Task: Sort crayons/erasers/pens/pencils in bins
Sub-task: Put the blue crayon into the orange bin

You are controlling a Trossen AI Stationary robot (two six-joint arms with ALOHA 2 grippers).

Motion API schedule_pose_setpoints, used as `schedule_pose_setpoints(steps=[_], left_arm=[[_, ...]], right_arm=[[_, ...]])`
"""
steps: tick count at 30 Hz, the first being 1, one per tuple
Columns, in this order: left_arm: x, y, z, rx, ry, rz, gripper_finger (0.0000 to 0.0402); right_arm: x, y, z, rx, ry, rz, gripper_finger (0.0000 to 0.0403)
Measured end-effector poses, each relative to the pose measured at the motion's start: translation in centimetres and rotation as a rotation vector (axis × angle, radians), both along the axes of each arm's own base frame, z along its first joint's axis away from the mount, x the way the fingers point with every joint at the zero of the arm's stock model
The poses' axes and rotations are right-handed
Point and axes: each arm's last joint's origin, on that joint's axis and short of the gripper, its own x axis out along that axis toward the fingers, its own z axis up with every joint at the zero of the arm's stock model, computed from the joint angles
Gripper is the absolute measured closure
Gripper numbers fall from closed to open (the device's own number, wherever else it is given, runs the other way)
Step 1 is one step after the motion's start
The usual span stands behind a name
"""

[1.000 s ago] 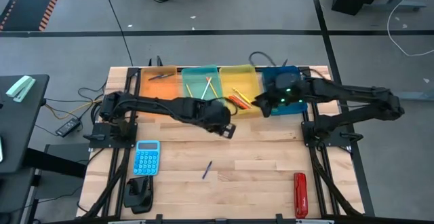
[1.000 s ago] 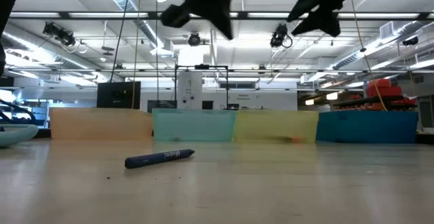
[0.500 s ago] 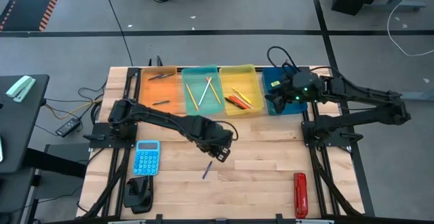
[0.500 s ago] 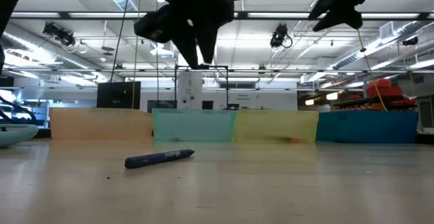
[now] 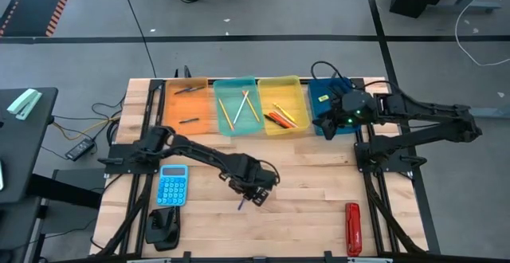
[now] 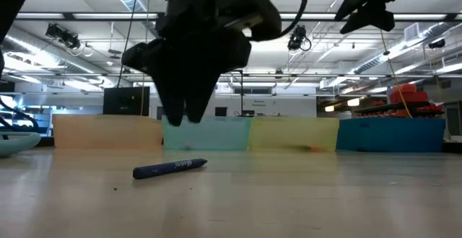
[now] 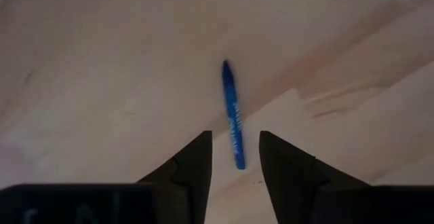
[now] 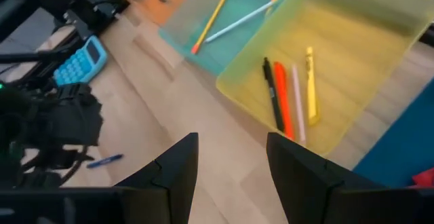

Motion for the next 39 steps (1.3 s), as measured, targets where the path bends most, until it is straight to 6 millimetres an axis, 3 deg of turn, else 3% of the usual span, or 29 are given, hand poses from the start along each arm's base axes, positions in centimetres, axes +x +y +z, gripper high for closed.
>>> schedule_pose_setpoints(steps=[13,29,39], left_arm=[[0.2,-1.6,-3.5,0.000,0.081,-0.058,0.0273],[0.2,-2.8,-4.8,0.050,0.074,-0.104,0.0290],[-0.1,-3.6,-4.9,0.116,0.060,-0.134,0.0324]], right_arm=[[1.0,0.8,-0.4,-0.060,0.035,0.043,0.0219],[1.0,0.8,-0.5,-0.051,0.042,0.036,0.0219],[1.0,0.8,-0.5,-0.053,0.043,0.038,0.0219]])
